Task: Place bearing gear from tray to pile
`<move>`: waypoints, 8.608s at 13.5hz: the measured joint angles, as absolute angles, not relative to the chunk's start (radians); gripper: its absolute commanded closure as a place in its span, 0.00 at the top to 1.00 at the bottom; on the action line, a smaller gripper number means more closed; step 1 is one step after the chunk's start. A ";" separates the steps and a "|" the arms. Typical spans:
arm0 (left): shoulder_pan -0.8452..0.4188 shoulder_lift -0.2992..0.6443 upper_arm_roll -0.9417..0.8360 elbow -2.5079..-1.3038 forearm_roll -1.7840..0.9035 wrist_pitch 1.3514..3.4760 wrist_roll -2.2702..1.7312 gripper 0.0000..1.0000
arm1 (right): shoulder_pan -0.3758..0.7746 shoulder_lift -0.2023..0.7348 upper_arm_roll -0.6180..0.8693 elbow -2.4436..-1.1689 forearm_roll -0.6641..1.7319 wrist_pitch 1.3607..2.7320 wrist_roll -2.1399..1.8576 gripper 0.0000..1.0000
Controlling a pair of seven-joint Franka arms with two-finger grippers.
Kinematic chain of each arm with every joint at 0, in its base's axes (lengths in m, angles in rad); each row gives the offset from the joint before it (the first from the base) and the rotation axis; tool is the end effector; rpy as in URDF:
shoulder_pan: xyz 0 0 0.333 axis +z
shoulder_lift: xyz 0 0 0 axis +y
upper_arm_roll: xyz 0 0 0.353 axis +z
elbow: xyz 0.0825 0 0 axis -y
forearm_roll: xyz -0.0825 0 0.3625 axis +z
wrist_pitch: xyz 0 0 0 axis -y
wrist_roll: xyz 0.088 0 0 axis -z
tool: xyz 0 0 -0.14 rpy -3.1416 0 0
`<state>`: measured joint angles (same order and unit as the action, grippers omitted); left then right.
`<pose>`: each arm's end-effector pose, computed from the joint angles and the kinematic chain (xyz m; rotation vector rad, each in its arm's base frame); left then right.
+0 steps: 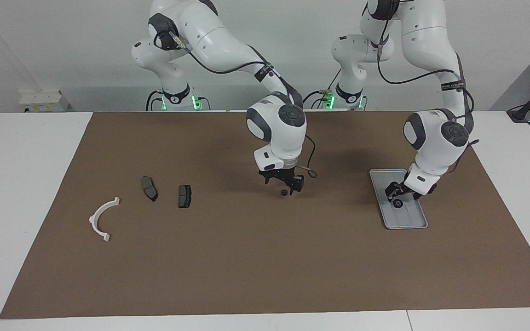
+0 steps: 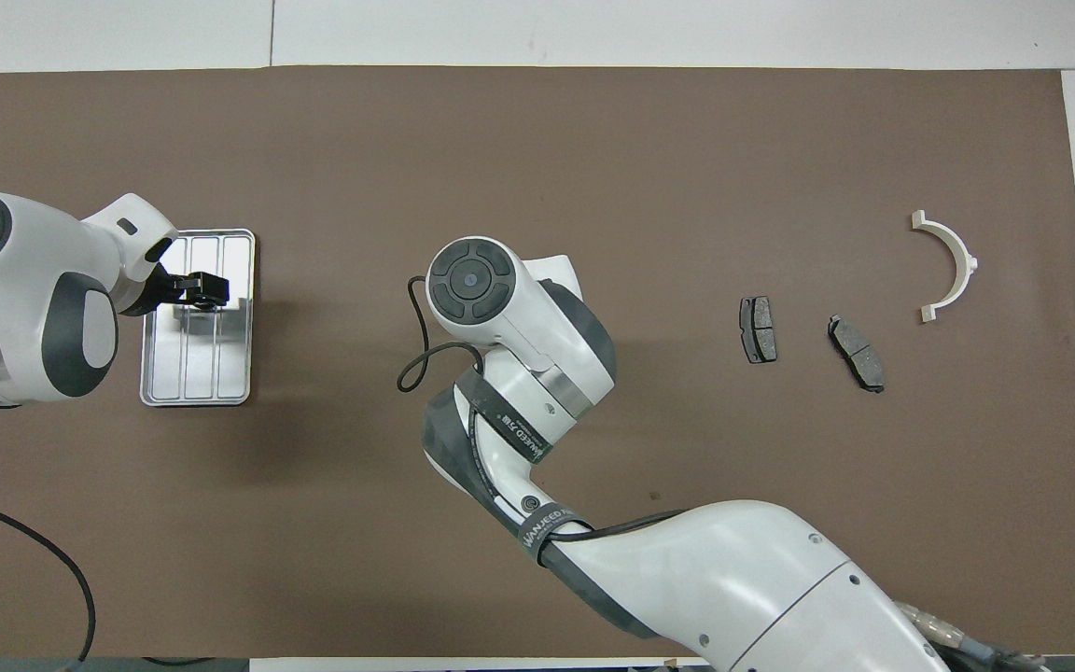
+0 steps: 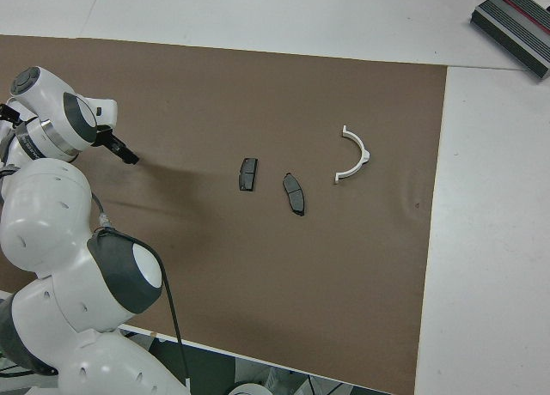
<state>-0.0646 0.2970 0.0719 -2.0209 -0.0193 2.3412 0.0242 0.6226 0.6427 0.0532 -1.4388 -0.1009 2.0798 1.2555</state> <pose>0.5955 0.0019 0.3231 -3.1340 0.0110 -0.0377 0.5729 0.4397 0.3214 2.9953 -0.8307 0.0714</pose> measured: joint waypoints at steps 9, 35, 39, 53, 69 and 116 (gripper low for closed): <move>-0.066 0.297 0.061 -2.047 -0.019 2.405 0.025 0.97 | 0.642 0.683 0.056 -1.445 -0.094 2.156 1.273 0.97; -0.167 0.194 0.040 -1.658 -0.097 1.871 -0.232 0.00 | 0.418 0.580 0.040 -1.262 -0.093 1.738 0.782 0.00; -0.487 0.197 0.029 -1.713 -0.017 1.974 -0.697 0.00 | 0.181 0.504 0.036 -1.259 -0.093 1.661 0.251 0.00; -0.743 0.441 0.035 -1.808 0.098 2.305 -1.066 0.00 | -0.077 0.627 0.039 -1.515 -0.090 2.170 -0.159 0.00; -0.545 0.131 0.082 -1.666 0.105 1.961 -0.786 1.00 | 0.076 0.488 0.057 -1.441 -0.080 1.891 0.098 1.00; -0.052 -0.097 -0.017 -1.652 0.007 1.577 0.023 1.00 | 0.353 0.569 0.040 -1.291 -0.049 1.745 0.639 0.00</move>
<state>-0.0520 -0.0966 -0.0167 -1.6515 0.0074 1.5774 0.0231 0.3533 0.5685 0.0396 -1.2913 -0.0489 1.7450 0.6392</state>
